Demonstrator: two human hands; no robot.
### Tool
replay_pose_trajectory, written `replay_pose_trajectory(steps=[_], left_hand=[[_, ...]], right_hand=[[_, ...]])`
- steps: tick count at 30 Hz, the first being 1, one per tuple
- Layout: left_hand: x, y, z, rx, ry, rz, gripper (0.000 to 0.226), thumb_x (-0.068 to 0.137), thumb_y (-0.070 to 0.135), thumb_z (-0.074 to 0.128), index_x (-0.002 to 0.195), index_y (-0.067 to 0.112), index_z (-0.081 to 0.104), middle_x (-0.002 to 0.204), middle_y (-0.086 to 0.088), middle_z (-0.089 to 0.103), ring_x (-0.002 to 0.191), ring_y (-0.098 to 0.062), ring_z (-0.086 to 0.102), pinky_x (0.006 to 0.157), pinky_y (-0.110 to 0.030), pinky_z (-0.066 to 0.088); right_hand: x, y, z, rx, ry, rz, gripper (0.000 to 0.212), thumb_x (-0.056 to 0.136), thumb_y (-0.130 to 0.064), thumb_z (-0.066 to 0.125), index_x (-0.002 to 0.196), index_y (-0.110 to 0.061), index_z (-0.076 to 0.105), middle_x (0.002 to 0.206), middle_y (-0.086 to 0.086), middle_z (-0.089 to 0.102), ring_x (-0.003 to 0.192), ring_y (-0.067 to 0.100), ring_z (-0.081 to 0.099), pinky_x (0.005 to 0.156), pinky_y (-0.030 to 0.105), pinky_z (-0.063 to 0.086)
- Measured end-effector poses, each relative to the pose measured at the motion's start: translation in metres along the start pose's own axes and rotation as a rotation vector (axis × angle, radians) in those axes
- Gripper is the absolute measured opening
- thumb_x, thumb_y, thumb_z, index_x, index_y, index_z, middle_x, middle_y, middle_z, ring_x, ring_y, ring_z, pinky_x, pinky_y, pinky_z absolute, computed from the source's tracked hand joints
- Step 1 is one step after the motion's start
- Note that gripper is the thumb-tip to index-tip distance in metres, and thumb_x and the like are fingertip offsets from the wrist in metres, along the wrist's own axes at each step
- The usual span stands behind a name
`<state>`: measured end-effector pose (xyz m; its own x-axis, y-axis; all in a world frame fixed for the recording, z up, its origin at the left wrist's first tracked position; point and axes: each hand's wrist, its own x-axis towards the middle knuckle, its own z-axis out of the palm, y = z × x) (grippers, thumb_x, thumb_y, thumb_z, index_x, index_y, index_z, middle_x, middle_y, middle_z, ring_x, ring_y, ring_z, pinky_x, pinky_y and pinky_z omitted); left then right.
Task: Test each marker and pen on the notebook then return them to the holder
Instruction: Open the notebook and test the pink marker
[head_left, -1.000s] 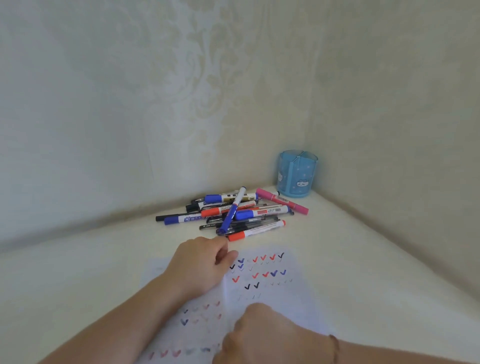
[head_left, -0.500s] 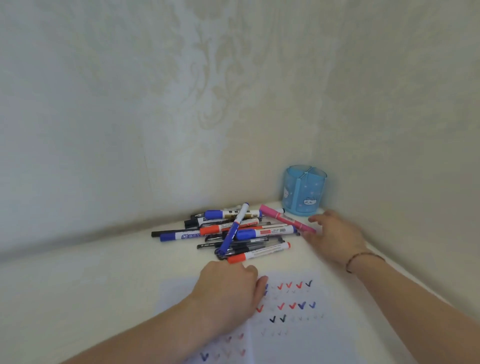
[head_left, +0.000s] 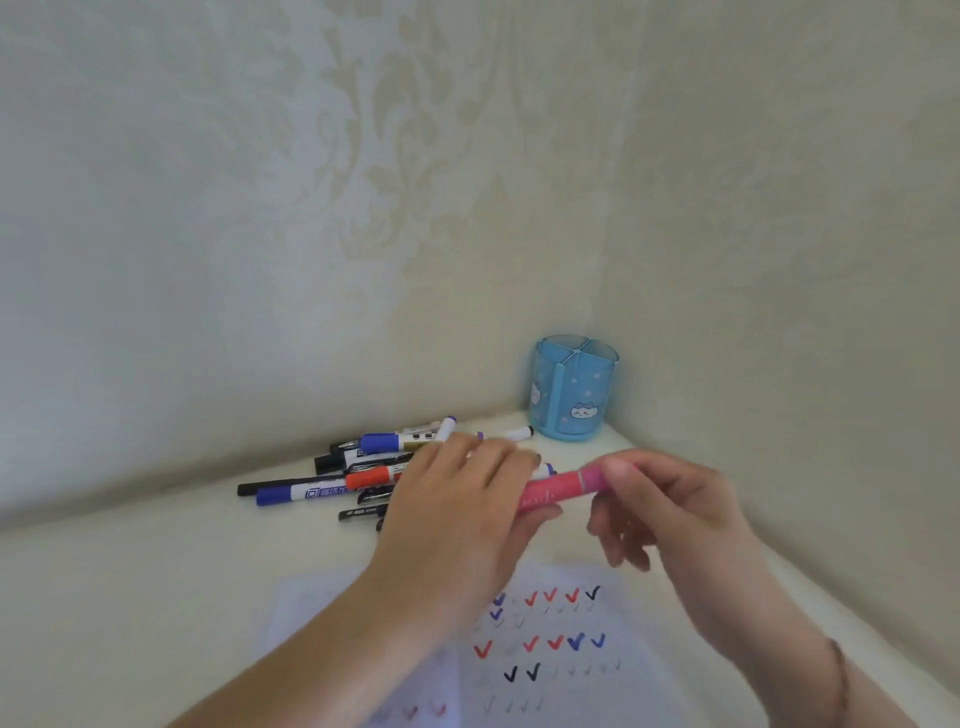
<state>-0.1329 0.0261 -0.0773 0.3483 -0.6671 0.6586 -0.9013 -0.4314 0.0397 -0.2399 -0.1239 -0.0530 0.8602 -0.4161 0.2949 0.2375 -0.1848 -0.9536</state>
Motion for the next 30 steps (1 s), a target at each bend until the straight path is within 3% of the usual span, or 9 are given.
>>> replay_pose_trajectory(steps=[3, 6, 8, 11, 16, 19, 25, 28, 30], left_hand=[[-0.005, -0.003, 0.009, -0.127, -0.089, -0.070, 0.033, 0.096, 0.062, 0.033, 0.088, 0.034, 0.049, 0.063, 0.019, 0.043, 0.054, -0.002, 0.046, 0.047, -0.018, 0.035], [-0.014, -0.002, 0.017, -0.187, -0.206, -0.069, 0.041, 0.093, 0.067, 0.022, 0.093, 0.036, 0.048, 0.067, 0.021, 0.047, 0.061, -0.002, 0.051, 0.052, -0.020, 0.042], [-0.016, 0.000, 0.020, -0.281, -0.248, -0.053, 0.035, 0.092, 0.062, 0.029, 0.105, 0.037, 0.050, 0.087, 0.020, 0.060, 0.081, -0.002, 0.059, 0.068, -0.029, 0.052], [-0.014, 0.001, 0.023, -0.381, -0.297, -0.022, 0.029, 0.090, 0.056, 0.031, 0.110, 0.041, 0.045, 0.102, 0.020, 0.061, 0.095, 0.000, 0.055, 0.080, -0.026, 0.050], [-0.012, 0.002, 0.009, -0.593, -0.334, 0.052, 0.009, 0.097, 0.047, 0.047, 0.091, 0.040, 0.050, 0.068, 0.032, 0.050, 0.062, 0.006, 0.047, 0.055, -0.010, 0.028], [-0.009, 0.004, -0.002, -0.619, -0.318, 0.125, 0.018, 0.097, 0.035, 0.055, 0.089, 0.050, 0.048, 0.064, 0.035, 0.047, 0.057, 0.013, 0.044, 0.055, -0.003, 0.027], [-0.007, 0.005, -0.006, -0.702, -0.360, 0.157, 0.022, 0.096, 0.030, 0.058, 0.092, 0.051, 0.051, 0.058, 0.032, 0.046, 0.051, 0.010, 0.042, 0.052, -0.003, 0.025], [-0.011, 0.001, 0.000, -0.708, -0.380, 0.111, 0.009, 0.096, 0.043, 0.055, 0.089, 0.037, 0.056, 0.053, 0.021, 0.044, 0.049, 0.002, 0.041, 0.051, -0.009, 0.023], [-0.014, -0.002, 0.007, -0.614, -0.325, 0.107, 0.023, 0.096, 0.054, 0.046, 0.091, 0.033, 0.053, 0.057, 0.019, 0.042, 0.053, 0.000, 0.041, 0.051, -0.015, 0.027]], right_hand=[[-0.002, 0.010, 0.008, 0.275, 0.187, 0.037, 0.025, 0.075, -0.030, 0.062, 0.076, -0.006, 0.067, 0.047, 0.010, 0.049, 0.038, 0.020, 0.039, 0.038, 0.021, 0.030], [-0.002, 0.016, 0.017, 0.310, 0.159, 0.105, 0.021, 0.074, -0.022, 0.077, 0.067, -0.014, 0.059, 0.044, 0.008, 0.044, 0.037, 0.016, 0.033, 0.038, 0.019, 0.026], [-0.002, 0.020, 0.021, 0.171, 0.056, 0.142, 0.027, 0.081, -0.016, 0.076, 0.064, -0.015, 0.055, 0.046, 0.012, 0.054, 0.034, 0.011, 0.037, 0.038, 0.017, 0.029], [-0.001, 0.024, 0.021, 0.043, -0.005, 0.181, 0.023, 0.084, -0.009, 0.069, 0.066, -0.015, 0.056, 0.049, 0.009, 0.056, 0.038, 0.012, 0.040, 0.039, 0.018, 0.032], [-0.001, 0.026, 0.019, -0.054, -0.041, 0.086, 0.034, 0.078, -0.013, 0.070, 0.055, -0.020, 0.047, 0.046, 0.004, 0.047, 0.041, 0.015, 0.036, 0.043, 0.020, 0.029], [-0.004, 0.028, 0.019, -0.084, -0.070, 0.012, 0.030, 0.072, -0.021, 0.067, 0.054, -0.022, 0.044, 0.048, 0.002, 0.043, 0.044, 0.015, 0.034, 0.045, 0.022, 0.028], [-0.006, 0.031, 0.013, -0.076, -0.125, -0.071, 0.028, 0.069, -0.031, 0.065, 0.056, -0.019, 0.043, 0.046, 0.001, 0.041, 0.043, 0.014, 0.032, 0.047, 0.022, 0.027], [-0.009, 0.030, 0.015, -0.135, -0.113, -0.110, 0.029, 0.069, -0.031, 0.064, 0.057, -0.019, 0.041, 0.047, 0.003, 0.041, 0.046, 0.013, 0.034, 0.046, 0.023, 0.029], [-0.011, 0.031, 0.020, -0.183, -0.040, -0.131, 0.030, 0.069, -0.027, 0.066, 0.058, -0.015, 0.040, 0.048, -0.002, 0.041, 0.047, 0.008, 0.034, 0.045, 0.021, 0.031]])
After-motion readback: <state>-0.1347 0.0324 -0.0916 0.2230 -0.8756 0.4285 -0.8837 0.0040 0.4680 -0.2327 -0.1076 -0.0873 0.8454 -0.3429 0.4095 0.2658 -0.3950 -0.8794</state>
